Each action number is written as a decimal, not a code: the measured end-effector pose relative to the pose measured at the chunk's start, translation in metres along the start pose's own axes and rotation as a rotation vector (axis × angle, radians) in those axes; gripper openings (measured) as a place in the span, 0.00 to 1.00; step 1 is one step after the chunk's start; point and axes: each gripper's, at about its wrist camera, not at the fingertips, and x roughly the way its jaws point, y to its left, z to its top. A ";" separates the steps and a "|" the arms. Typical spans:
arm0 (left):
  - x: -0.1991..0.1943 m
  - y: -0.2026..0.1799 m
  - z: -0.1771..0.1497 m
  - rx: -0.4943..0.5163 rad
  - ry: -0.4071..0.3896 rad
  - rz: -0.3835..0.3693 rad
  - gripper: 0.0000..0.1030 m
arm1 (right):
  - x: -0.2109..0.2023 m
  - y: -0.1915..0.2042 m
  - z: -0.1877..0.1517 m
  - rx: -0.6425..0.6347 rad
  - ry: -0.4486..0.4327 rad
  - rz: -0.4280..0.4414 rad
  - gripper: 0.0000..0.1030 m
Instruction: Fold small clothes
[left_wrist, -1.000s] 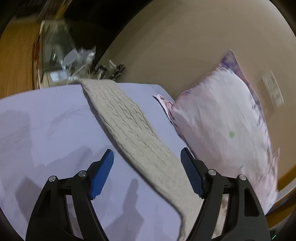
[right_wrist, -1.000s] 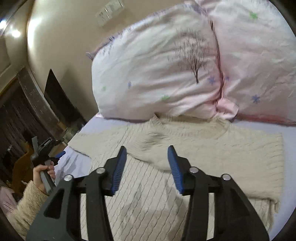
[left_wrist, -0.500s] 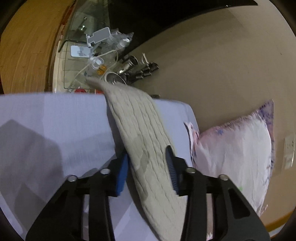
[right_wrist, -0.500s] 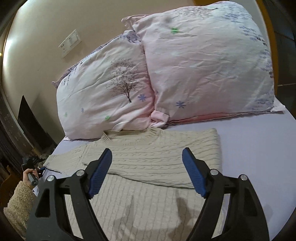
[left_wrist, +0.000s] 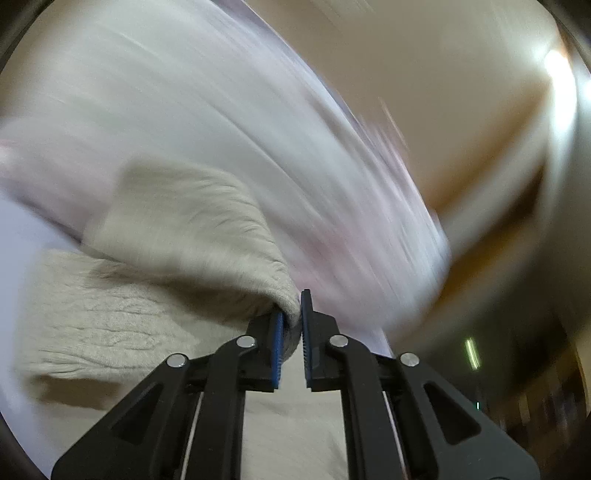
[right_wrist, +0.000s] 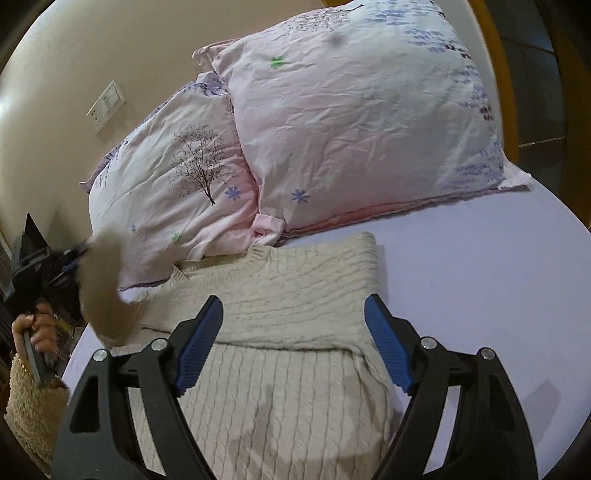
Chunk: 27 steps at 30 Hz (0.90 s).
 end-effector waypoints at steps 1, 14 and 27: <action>0.033 -0.022 -0.016 0.060 0.110 -0.009 0.07 | -0.003 -0.001 -0.003 0.000 0.008 -0.005 0.77; -0.160 0.011 -0.114 0.170 0.166 0.277 0.56 | -0.101 -0.063 -0.088 0.181 0.327 0.333 0.78; -0.204 0.089 -0.220 -0.244 0.242 0.216 0.59 | -0.078 -0.069 -0.180 0.420 0.653 0.443 0.48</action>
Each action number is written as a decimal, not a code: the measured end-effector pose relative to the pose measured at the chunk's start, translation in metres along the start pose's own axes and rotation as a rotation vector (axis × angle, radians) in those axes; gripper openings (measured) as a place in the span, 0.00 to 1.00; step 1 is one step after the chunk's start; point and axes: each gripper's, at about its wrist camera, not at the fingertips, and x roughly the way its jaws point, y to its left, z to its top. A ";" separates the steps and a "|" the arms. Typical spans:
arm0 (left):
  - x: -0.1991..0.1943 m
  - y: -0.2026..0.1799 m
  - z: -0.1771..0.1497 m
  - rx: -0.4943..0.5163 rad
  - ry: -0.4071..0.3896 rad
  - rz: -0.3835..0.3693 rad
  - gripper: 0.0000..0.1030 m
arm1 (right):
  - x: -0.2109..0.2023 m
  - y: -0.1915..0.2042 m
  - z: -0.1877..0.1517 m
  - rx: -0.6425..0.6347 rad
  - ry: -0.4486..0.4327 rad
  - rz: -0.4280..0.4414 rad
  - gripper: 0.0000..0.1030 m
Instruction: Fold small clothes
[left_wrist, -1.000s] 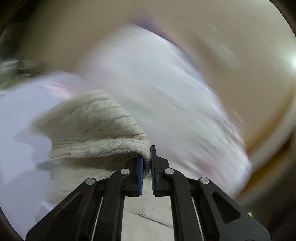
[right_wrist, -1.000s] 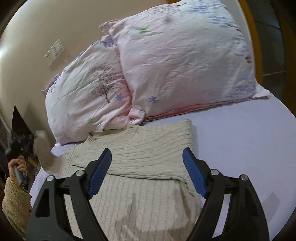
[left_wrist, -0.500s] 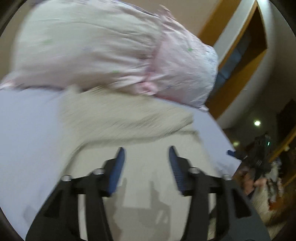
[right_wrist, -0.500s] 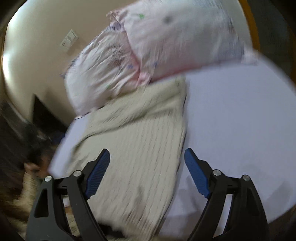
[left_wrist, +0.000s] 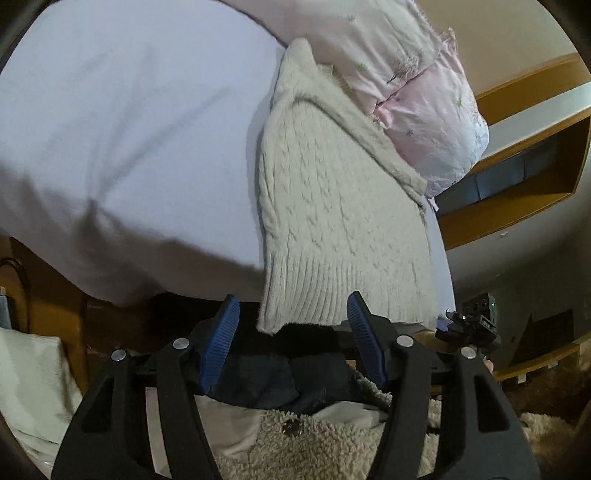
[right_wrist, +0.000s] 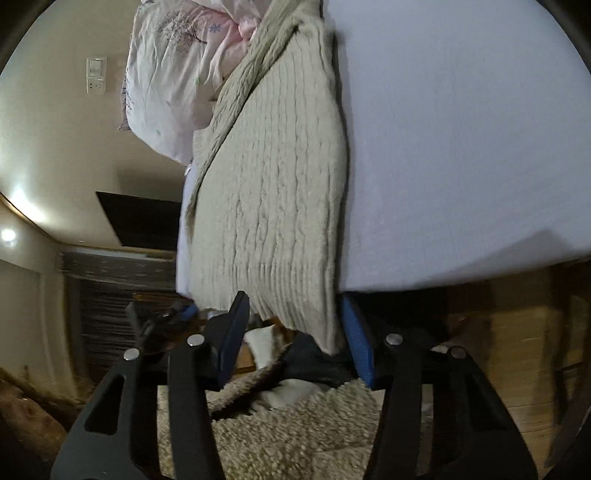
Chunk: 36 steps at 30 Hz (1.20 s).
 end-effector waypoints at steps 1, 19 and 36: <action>0.006 0.001 0.000 -0.010 0.002 -0.015 0.59 | 0.003 -0.001 0.002 0.002 0.007 0.010 0.41; -0.011 -0.093 0.149 0.152 -0.331 -0.148 0.06 | -0.067 0.147 0.139 -0.416 -0.454 0.101 0.07; 0.081 -0.020 0.276 -0.082 -0.322 0.082 0.68 | -0.009 0.086 0.276 -0.105 -0.657 -0.373 0.89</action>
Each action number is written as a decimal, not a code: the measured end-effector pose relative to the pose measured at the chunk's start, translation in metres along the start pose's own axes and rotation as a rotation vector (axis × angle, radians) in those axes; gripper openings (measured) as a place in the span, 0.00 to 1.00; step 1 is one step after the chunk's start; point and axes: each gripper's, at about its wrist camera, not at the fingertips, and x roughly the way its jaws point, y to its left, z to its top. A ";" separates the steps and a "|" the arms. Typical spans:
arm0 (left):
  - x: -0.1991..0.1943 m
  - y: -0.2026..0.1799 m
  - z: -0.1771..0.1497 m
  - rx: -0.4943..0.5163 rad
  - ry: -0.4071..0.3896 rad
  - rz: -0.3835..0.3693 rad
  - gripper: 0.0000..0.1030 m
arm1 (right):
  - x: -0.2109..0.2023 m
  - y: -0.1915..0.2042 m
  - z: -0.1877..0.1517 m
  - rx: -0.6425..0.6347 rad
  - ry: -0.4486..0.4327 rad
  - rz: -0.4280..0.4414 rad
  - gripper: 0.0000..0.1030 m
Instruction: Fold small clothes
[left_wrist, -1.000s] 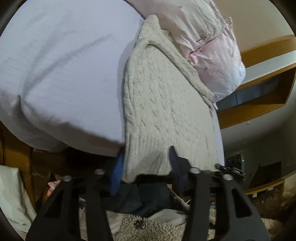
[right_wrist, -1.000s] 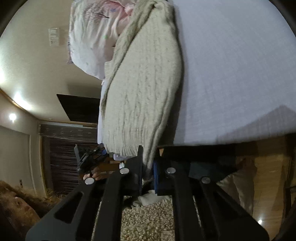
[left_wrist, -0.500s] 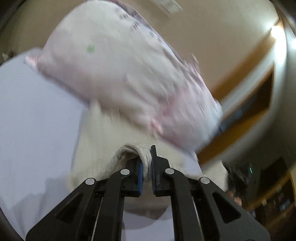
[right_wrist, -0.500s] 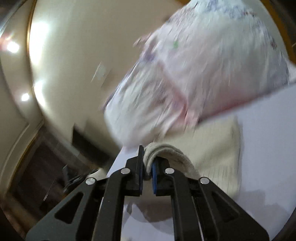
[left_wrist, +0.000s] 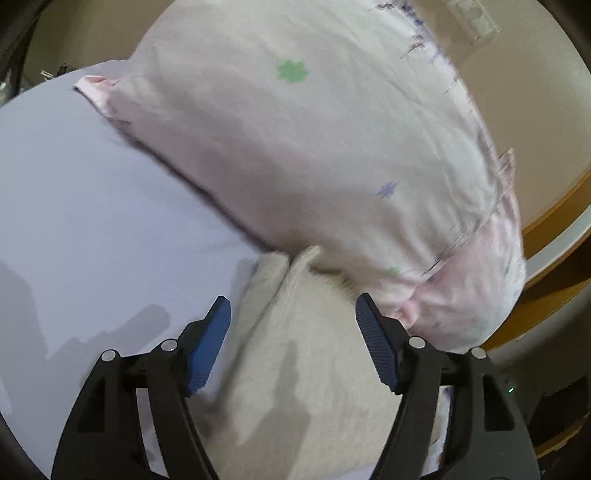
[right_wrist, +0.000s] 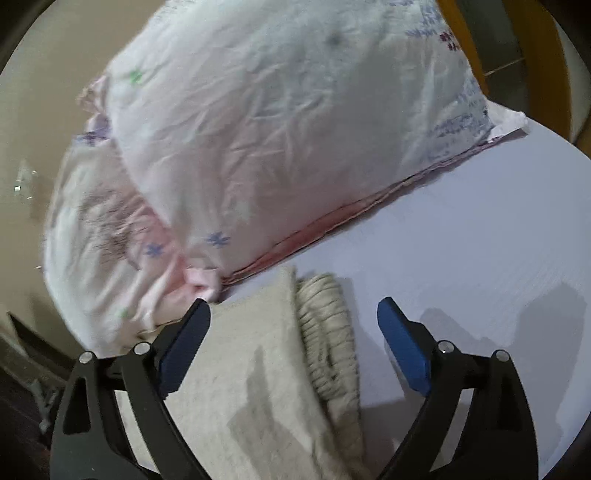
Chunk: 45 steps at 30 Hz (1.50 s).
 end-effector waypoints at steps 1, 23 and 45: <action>0.003 0.004 -0.003 -0.001 0.042 0.014 0.67 | -0.002 0.001 -0.003 -0.003 0.008 0.019 0.90; 0.048 -0.174 -0.065 -0.015 0.162 -0.473 0.12 | -0.066 -0.041 -0.026 -0.049 -0.041 0.049 0.90; 0.136 -0.163 -0.129 0.171 0.333 -0.130 0.83 | 0.035 -0.049 -0.004 0.123 0.417 0.268 0.93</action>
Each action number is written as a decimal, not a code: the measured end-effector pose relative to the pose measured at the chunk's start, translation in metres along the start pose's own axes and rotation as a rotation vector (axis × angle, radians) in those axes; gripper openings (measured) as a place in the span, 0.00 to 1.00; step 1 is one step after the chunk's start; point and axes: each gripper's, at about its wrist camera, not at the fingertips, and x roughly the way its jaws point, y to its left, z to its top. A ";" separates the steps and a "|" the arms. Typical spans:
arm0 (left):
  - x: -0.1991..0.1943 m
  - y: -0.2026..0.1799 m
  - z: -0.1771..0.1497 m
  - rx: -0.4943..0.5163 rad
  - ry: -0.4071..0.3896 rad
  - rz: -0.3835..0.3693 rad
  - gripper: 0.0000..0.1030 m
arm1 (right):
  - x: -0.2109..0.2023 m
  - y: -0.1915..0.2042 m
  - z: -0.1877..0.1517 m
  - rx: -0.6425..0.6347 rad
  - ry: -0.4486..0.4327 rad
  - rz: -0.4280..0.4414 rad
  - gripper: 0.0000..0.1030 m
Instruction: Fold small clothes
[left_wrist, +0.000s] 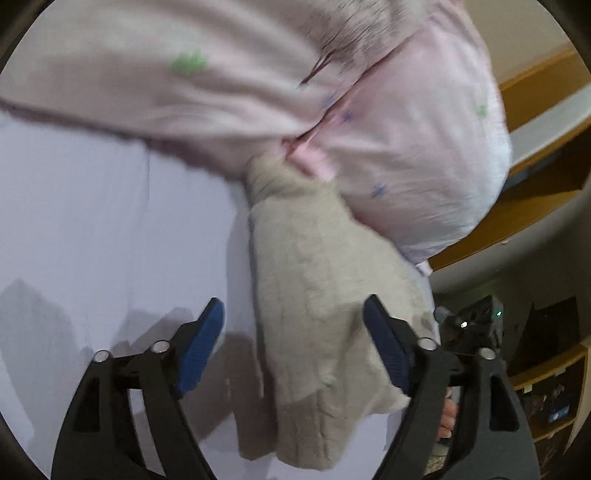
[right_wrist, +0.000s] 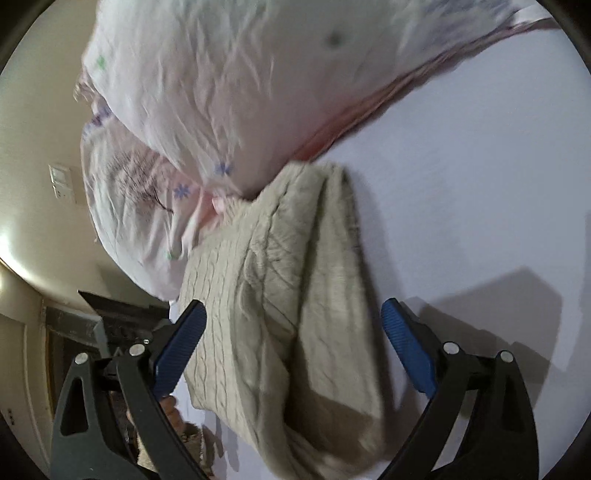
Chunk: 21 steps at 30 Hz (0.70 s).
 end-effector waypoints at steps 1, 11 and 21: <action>0.005 0.002 -0.001 -0.009 0.007 -0.021 0.83 | 0.007 0.002 0.000 -0.003 0.020 -0.015 0.93; 0.014 -0.006 -0.012 0.076 -0.002 -0.116 0.42 | 0.023 0.021 -0.031 -0.026 0.000 0.087 0.34; -0.074 0.030 -0.021 0.224 -0.205 0.169 0.58 | 0.060 0.105 -0.070 -0.322 -0.139 -0.260 0.62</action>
